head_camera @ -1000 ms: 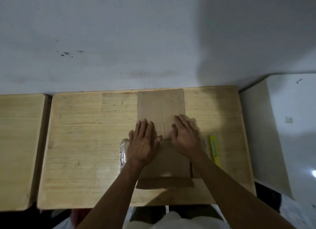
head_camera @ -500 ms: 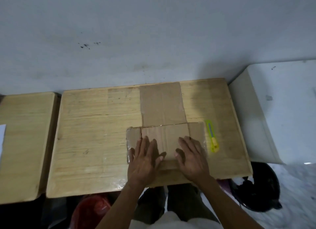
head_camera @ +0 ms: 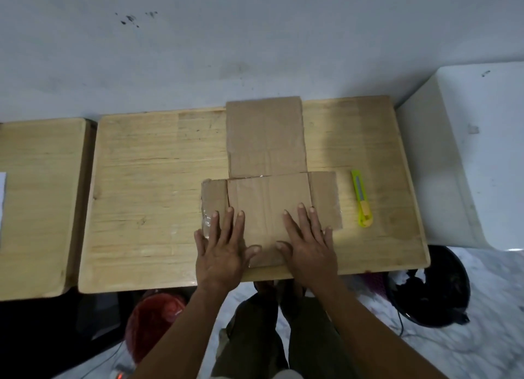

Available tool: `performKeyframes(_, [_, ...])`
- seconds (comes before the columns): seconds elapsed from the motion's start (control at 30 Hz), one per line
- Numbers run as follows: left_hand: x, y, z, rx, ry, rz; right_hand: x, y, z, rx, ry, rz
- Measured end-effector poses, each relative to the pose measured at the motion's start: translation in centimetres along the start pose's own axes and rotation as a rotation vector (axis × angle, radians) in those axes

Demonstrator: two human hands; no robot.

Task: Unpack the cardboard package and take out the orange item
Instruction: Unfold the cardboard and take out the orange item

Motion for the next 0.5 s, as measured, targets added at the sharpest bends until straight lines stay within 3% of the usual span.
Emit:
performKeyframes(0.33, [0.3,-0.2,0.4,-0.005,0.018,-0.026,-0.7,0.1,0.8,-0.017,-0.069,0.028])
performKeyframes(0.5, [-0.5,1.5,-0.7,-0.078,0.204,-0.073,-1.7,1.5,0.1,-0.060,-0.185,-0.086])
Point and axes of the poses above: each hand's wrist, its own y-axis away from the middle knuckle, its own x-axis out of the palm, z = x × y, the point moved 1 cm from there along -y, towards the middle knuckle, and after that the axes turned 7 degrees about -x, right-handed, at the moved point
